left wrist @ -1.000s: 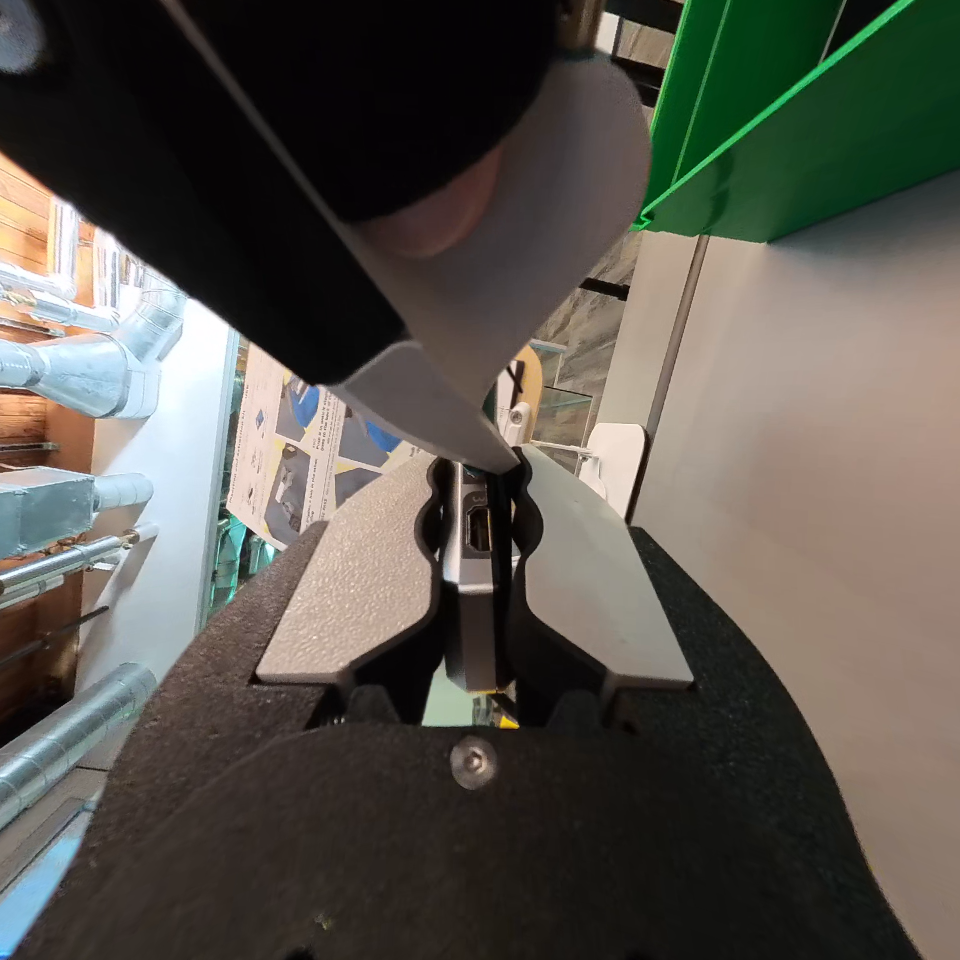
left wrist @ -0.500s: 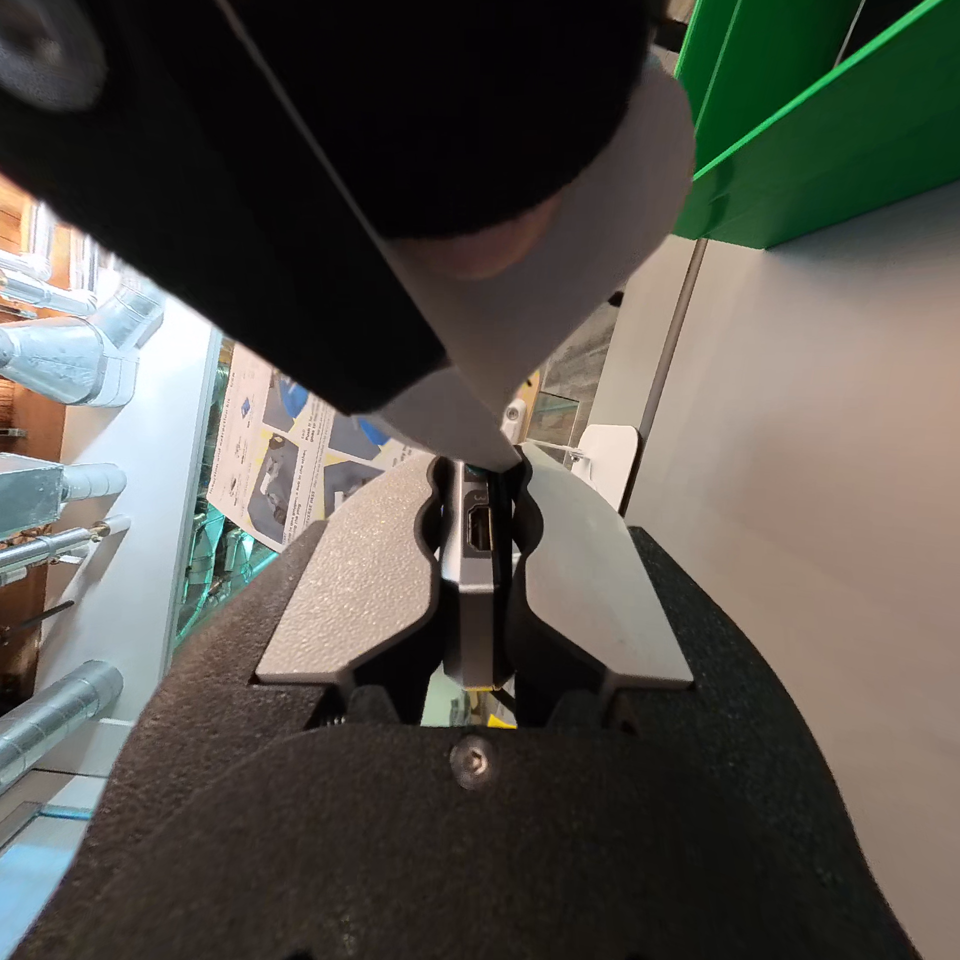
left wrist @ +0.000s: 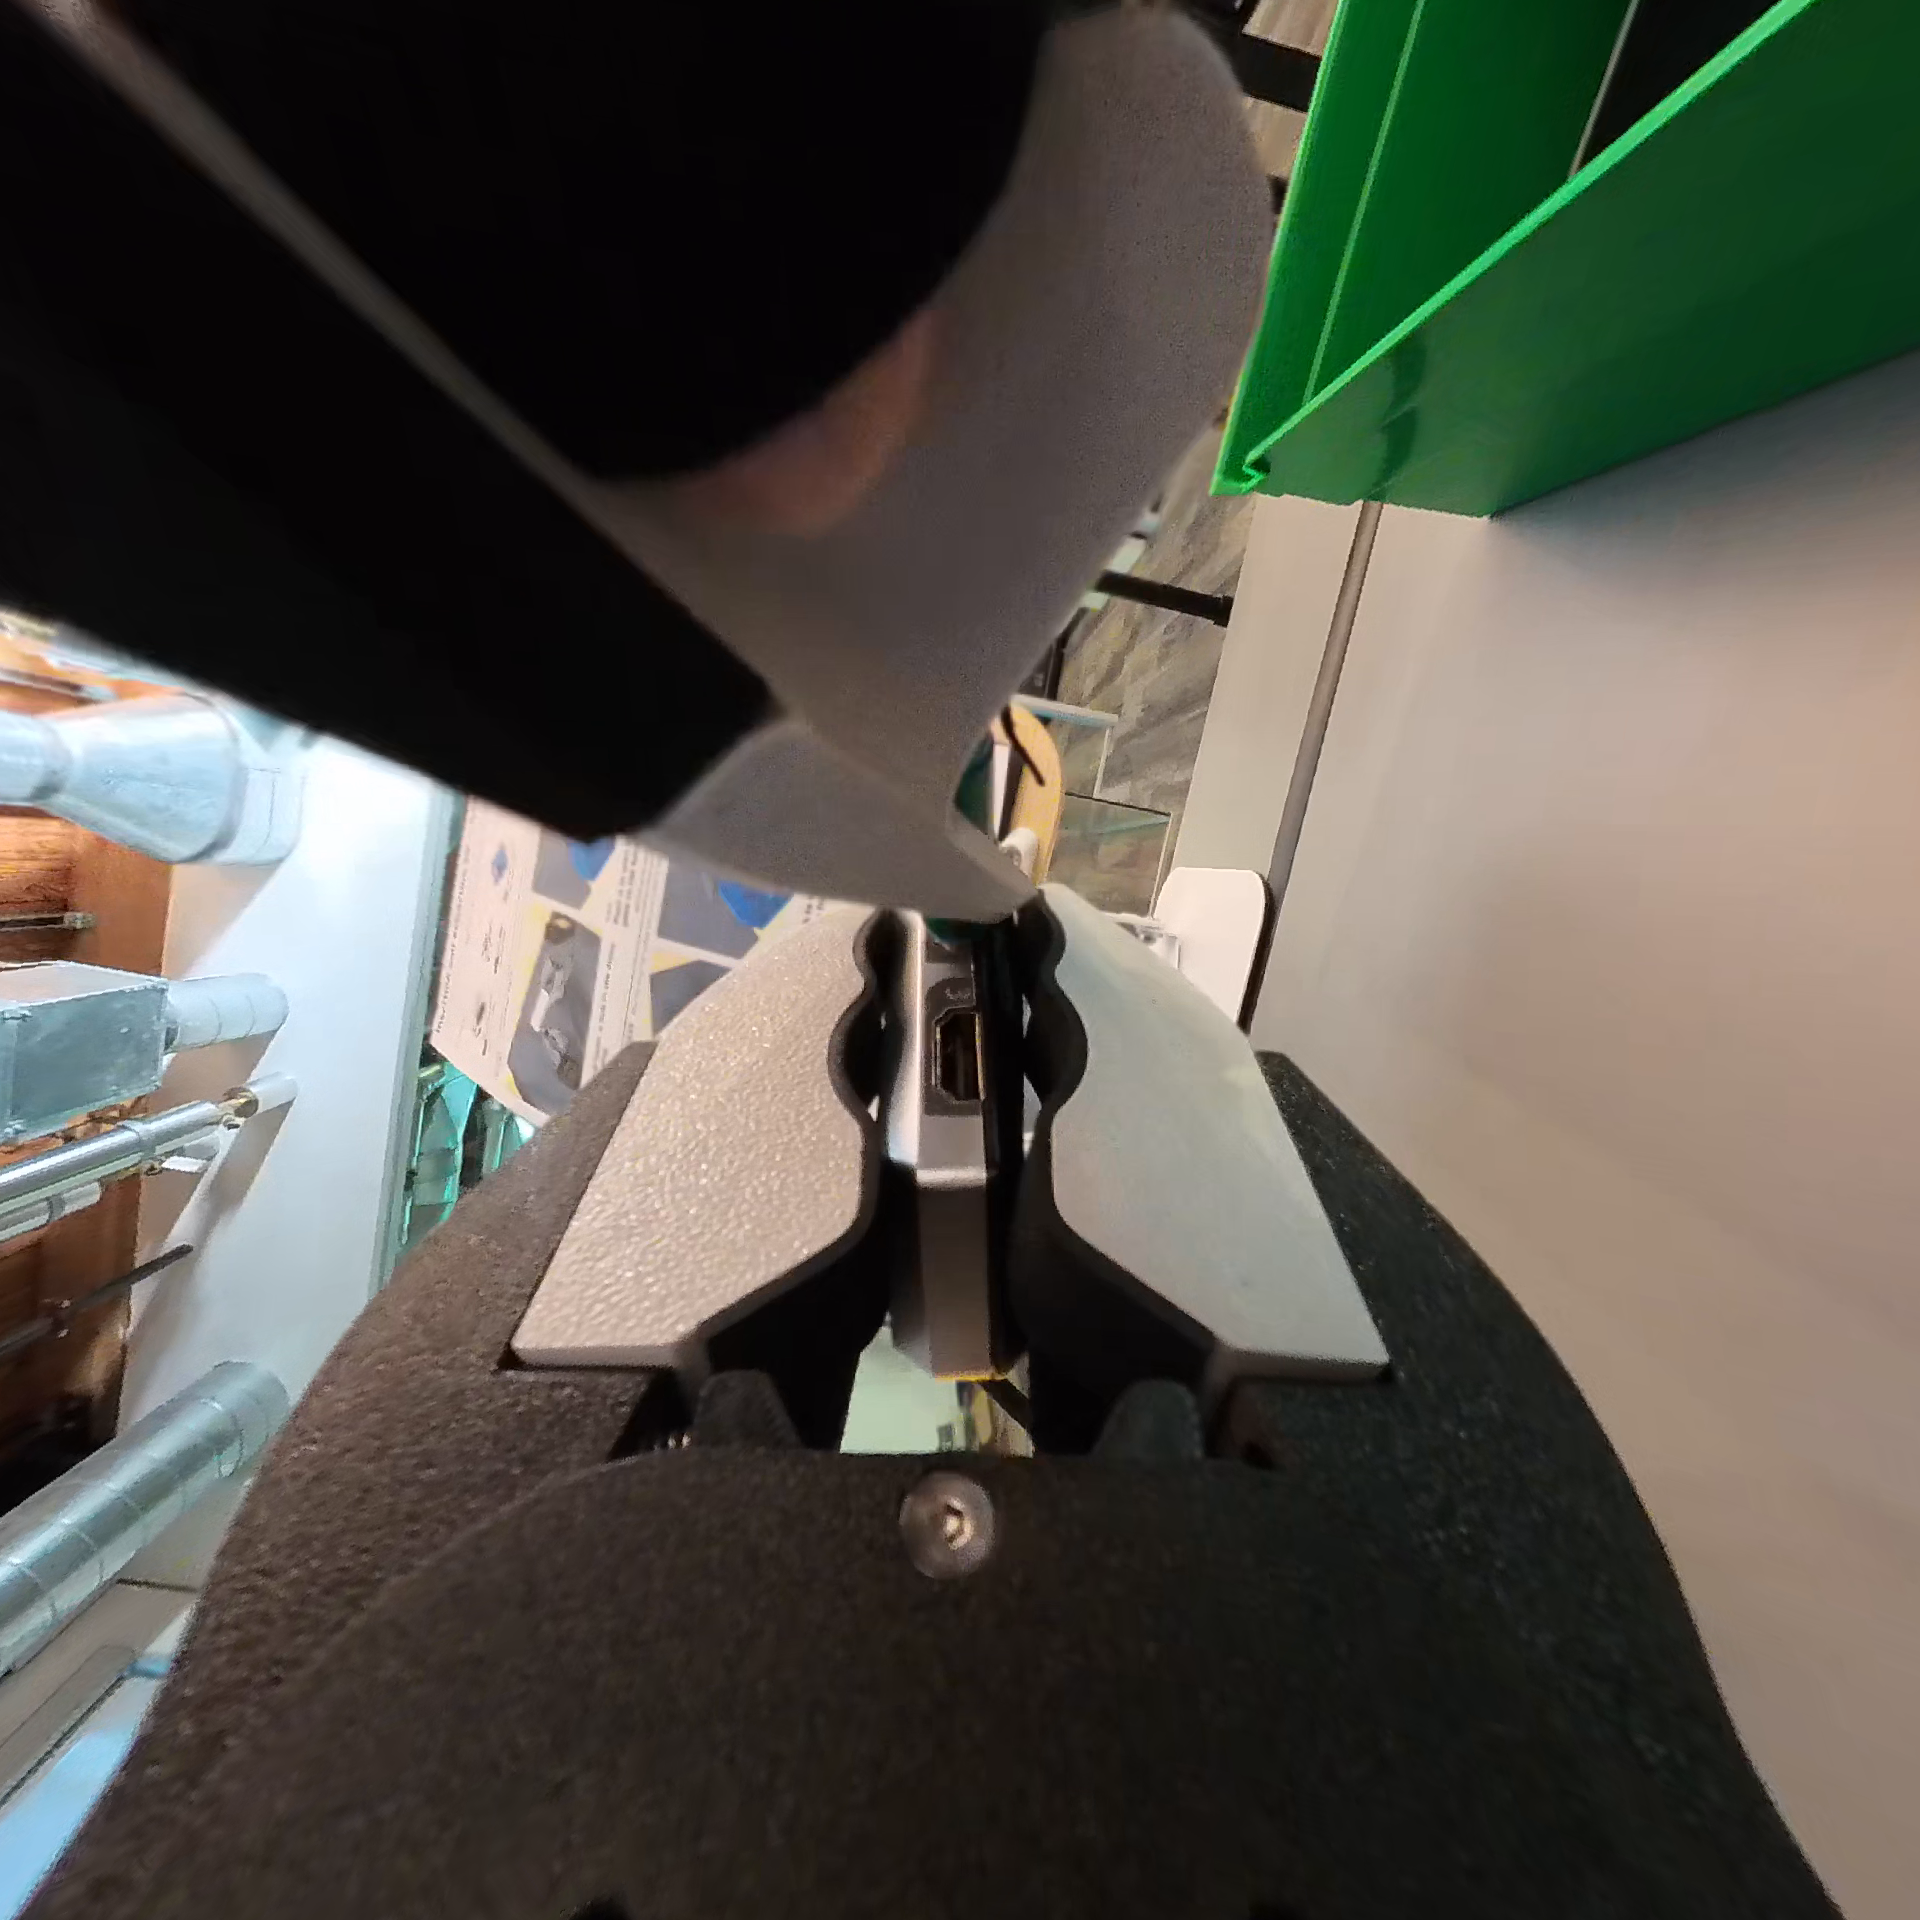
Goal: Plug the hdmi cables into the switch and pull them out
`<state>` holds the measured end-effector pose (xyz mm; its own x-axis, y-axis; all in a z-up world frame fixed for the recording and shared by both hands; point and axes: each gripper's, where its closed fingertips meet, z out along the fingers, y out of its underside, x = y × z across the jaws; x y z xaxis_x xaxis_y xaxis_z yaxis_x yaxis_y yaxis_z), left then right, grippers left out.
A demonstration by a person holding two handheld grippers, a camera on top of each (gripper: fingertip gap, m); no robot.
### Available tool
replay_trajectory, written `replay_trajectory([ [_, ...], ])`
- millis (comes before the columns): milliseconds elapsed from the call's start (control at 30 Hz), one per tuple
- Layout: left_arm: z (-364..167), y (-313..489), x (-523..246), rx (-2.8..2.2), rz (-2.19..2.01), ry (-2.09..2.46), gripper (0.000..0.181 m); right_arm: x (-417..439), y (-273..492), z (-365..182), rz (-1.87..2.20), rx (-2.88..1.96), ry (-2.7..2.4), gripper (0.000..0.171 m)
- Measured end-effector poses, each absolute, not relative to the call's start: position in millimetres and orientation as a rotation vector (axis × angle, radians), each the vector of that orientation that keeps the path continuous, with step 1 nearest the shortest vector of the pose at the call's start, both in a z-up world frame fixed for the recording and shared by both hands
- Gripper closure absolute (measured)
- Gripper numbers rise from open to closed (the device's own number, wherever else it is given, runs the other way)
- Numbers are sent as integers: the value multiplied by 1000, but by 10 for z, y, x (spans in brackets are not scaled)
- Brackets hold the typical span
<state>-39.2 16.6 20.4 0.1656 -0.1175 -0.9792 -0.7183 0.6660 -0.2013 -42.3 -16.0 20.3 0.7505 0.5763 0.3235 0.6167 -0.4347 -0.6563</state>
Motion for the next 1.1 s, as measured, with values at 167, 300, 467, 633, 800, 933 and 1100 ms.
replay_trajectory([
  [167,224,118,-361,-749,502,1360,158,-397,-223,225,46,-2140,-950,148],
  [300,164,247,-423,-818,575,1370,160,-357,-234,198,23,-2190,-908,148],
  [467,192,811,-947,-994,617,1306,158,-238,-443,613,-39,-2078,-820,149],
  [633,503,436,-765,-852,497,1287,158,-70,-343,678,-11,-2043,-812,149],
  [800,470,391,-766,-875,479,1355,158,465,-367,476,128,-2177,-835,149],
  [933,555,327,-791,-886,432,1352,158,850,-824,116,328,-2337,-1007,149],
  [1100,647,263,-810,-878,421,1342,158,1106,-1190,-363,581,-2500,-1146,149],
])
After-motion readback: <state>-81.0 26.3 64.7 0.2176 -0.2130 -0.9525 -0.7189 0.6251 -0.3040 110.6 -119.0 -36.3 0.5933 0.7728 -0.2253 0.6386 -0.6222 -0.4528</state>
